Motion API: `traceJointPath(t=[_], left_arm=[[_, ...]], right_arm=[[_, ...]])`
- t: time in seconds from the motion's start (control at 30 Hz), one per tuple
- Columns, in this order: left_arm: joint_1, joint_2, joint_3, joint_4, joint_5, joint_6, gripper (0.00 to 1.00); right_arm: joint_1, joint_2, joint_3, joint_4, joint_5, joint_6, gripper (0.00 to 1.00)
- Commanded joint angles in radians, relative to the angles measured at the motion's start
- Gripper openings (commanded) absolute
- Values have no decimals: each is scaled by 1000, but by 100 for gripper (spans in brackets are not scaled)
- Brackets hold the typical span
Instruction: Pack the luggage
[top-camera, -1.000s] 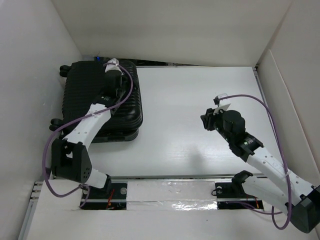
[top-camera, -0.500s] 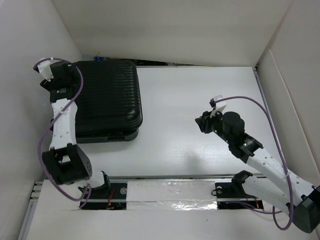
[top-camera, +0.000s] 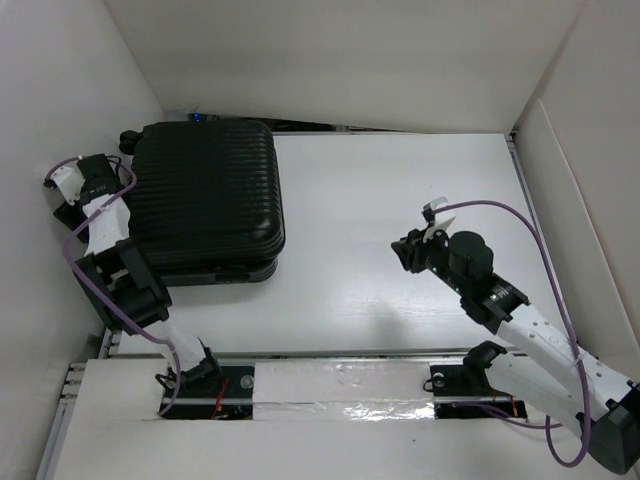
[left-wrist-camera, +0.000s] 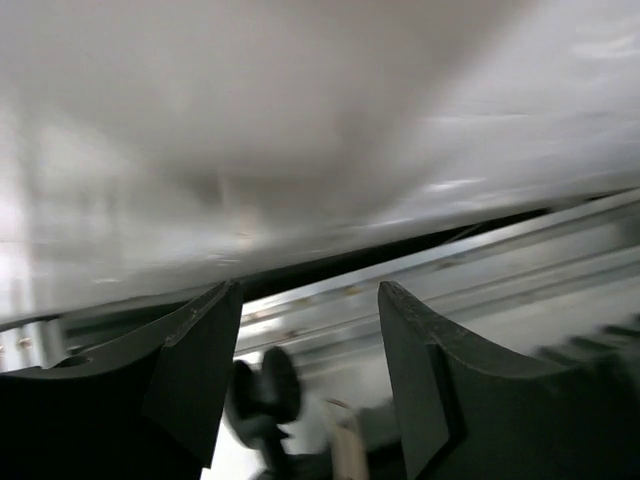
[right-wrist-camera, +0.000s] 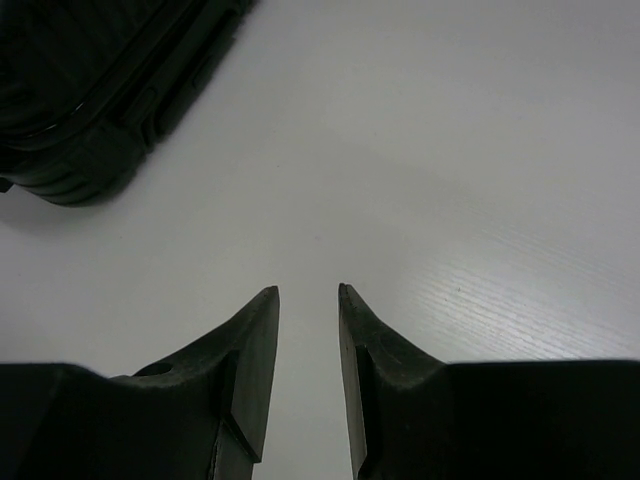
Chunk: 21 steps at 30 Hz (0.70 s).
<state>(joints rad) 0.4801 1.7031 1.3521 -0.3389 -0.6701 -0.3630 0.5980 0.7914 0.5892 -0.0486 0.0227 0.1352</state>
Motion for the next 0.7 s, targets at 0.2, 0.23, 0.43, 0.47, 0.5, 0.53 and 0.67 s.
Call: traceJointPath(t=[0.2,0.23,0.43,0.47,0.5,0.53,0.67], left_arm=[[-302,130,-21,-92,90,-37,52],[-343,130,-53,-63,113,-45,52],[-526,63,-138,3,332,-111,52],[-526,43,-154,14,361,-113,52],[-537,0,-172,21,413,-119,52],[-537,-28,-215,44,432,-125,52],[-537,-204,-353,110,464,-154,52]], right_arm=[[9,-32,-8,81,-7,0,36],[9,-34,-8,75,-1,1,37],[9,-50,-14,52,71,6,37],[9,-49,-15,52,75,7,38],[9,-46,-15,52,79,7,38],[9,-44,-14,52,82,9,38],[9,-43,-9,29,80,14,38]])
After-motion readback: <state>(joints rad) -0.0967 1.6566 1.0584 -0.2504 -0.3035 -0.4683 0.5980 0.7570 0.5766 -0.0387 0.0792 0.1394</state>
